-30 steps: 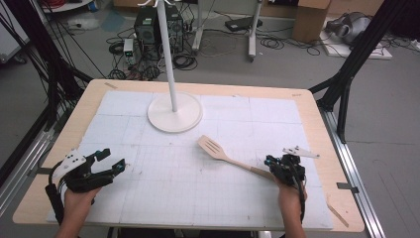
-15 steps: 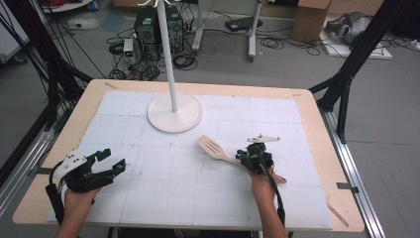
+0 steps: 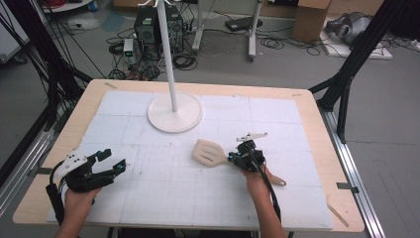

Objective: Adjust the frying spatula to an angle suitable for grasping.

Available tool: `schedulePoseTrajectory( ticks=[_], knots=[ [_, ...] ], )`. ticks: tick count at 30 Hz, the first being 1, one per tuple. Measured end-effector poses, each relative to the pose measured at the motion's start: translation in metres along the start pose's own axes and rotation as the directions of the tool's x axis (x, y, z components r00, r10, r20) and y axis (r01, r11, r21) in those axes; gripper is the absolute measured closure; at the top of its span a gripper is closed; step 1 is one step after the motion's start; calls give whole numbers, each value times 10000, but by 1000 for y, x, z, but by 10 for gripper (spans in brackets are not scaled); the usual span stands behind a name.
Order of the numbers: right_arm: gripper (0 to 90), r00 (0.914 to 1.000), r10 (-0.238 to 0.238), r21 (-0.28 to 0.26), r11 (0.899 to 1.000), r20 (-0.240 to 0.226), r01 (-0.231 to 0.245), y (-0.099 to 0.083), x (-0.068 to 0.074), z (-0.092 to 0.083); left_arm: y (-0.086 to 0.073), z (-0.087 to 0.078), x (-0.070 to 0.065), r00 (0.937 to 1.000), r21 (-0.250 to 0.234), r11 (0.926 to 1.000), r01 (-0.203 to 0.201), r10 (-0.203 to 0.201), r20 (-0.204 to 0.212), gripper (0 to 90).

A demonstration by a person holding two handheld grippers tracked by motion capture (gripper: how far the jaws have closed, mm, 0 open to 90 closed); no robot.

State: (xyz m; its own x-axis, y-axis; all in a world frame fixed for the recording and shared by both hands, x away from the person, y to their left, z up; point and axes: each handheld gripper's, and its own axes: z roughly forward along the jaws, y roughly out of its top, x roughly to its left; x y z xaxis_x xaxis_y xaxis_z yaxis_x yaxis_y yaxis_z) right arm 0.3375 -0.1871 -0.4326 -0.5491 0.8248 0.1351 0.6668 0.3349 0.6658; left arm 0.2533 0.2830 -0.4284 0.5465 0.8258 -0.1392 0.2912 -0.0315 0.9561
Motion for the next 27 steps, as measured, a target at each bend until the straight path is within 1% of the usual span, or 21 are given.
schedulePoseTrajectory(
  ticks=[2, 3, 4, 6, 9, 12, 13, 14, 15, 16, 19, 20, 21, 22, 23, 24, 27],
  knots=[
    [897, 9999, -155, 29, 9999, 58, 155, 0, 2, -1, 0, 0, -1, 10000, -28, 10000, 47, -47, -5, 265],
    [897, 9999, -155, 29, 9999, 58, 155, 0, 2, -1, 0, 0, -1, 10000, -28, 10000, 47, -47, -5, 265],
    [897, 9994, -318, 44, 9995, 119, 318, 0, 1, 1, 0, 0, -1, 10000, -9, 10000, 36, -36, -8, 266],
    [897, 9989, -385, 143, 9992, 249, 381, 1, 1, 3, 0, 0, -1, 10000, -9, 10000, 29, -29, 21, 267],
    [897, 9983, -428, 89, 9991, 401, 425, 1, 0, 7, 0, 0, -1, 10000, 1, 10000, 41, -41, 17, 268],
    [899, 9989, -456, 90, 9989, 142, 454, 2, -1, 7, 0, 0, 0, 10000, 7, 10000, 14, -14, 9, 268],
    [899, 9989, -456, 90, 9989, 142, 454, 2, -1, 7, 0, 1, 0, 10000, -5, 10000, 63, -63, 14, 268],
    [899, 9985, -502, 71, 9987, -228, 503, 2, -1, 5, 0, 1, -1, 10000, 21, 10000, 45, -45, 15, 268],
    [899, 9985, -502, 71, 9987, -228, 503, 2, -1, 5, 0, 1, -1, 10000, 21, 10000, 45, -45, 15, 268],
    [900, 9972, -610, 65, 9981, -436, 613, 2, -1, 4, 0, 1, -1, 10000, 12, 10000, 56, -56, 22, 269],
    [900, 9938, -830, 159, 9963, -743, 844, 2, 2, 5, 0, 0, -1, 10000, 0, 10000, 68, -68, 9, 269],
    [900, 9915, -942, 244, 9950, -900, 968, 2, 4, 6, 0, 0, -1, 10000, -1, 10000, 69, -69, 1, 269],
    [900, 9915, -942, 244, 9950, -900, 968, 2, 4, 6, 0, 0, -1, 10000, -1, 10000, 69, -69, 1, 269],
    [900, 9882, -1260, 350, 9910, -869, 1294, 1, 9, 8, 0, 0, -1, 10000, -2, 10000, 55, -55, 0, 269],
    [900, 9882, -1260, 350, 9910, -869, 1294, 1, 9, 8, 0, 0, -1, 10000, -2, 10000, 55, -55, 0, 269],
    [900, 9868, -1467, 421, 9878, -691, 1498, 1, 12, 7, 0, 0, 0, 10000, 9, 10000, 46, -46, -1, 269],
    [899, 9867, -1445, 446, 9880, -749, 1481, 1, 11, 7, 0, 0, -1, 10000, 11, 10000, 53, -53, 1, 269]
  ],
)
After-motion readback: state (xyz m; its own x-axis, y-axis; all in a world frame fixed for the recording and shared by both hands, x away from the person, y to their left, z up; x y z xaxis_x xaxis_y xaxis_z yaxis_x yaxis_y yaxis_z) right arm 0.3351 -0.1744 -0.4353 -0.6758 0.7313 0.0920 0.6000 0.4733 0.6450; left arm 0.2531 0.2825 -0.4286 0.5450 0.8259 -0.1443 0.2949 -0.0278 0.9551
